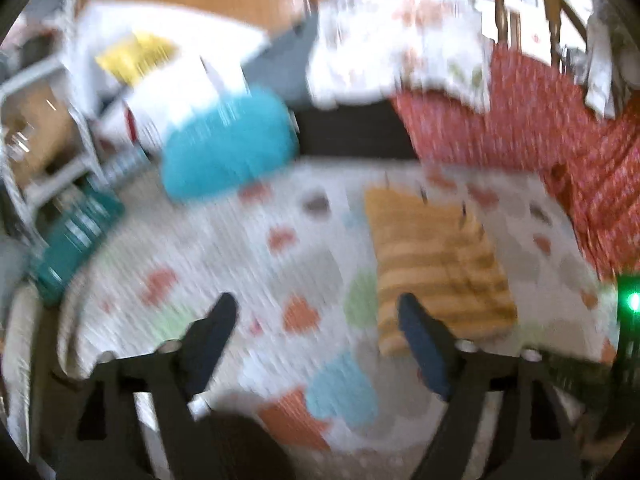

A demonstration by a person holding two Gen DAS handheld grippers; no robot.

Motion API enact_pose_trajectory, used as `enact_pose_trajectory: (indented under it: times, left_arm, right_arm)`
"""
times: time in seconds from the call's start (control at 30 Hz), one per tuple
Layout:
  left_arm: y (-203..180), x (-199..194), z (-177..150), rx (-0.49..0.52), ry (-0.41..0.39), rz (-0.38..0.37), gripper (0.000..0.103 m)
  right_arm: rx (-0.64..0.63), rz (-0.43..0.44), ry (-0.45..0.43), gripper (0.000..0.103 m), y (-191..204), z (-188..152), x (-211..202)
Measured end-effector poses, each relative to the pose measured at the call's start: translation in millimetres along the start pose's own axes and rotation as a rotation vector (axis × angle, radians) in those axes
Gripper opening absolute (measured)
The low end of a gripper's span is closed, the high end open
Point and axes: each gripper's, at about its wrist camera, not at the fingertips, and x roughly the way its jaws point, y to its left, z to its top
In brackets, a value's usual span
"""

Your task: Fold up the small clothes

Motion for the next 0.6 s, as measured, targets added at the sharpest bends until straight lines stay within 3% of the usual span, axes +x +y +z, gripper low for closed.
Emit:
enact_pose_trajectory:
  times: [0.03, 0.13, 0.17, 0.27, 0.4, 0.6]
  left_arm:
    - [2, -13, 4, -0.004, -0.063, 0.025, 0.102]
    - [7, -43, 15, -0.028, -0.2, 0.08, 0.103]
    - [7, -46, 18, -0.036, -0.207, 0.084, 0.103]
    - [9, -35, 35, -0.041, -0.111, -0.003, 0.103]
    - [7, -5, 35, -0.082, 0.042, -0.053, 0.103]
    - [-14, 31, -8, -0.057, 0.249, -0.07, 0.103]
  right_arm:
    - [-0.012, 0.002, -0.016, 0.03, 6, -3, -5]
    - [-0.052, -0.012, -0.08, 0.038, 24, -8, -25]
    - [-0.061, -0.019, -0.099, 0.04, 27, -9, -31]
    - [-0.077, -0.051, -0.163, 0.053, 34, -11, -51]
    - [-0.103, -0.087, -0.209, 0.069, 41, -15, -65]
    - [-0.136, -0.129, -0.158, 0.072, 39, -24, -48]
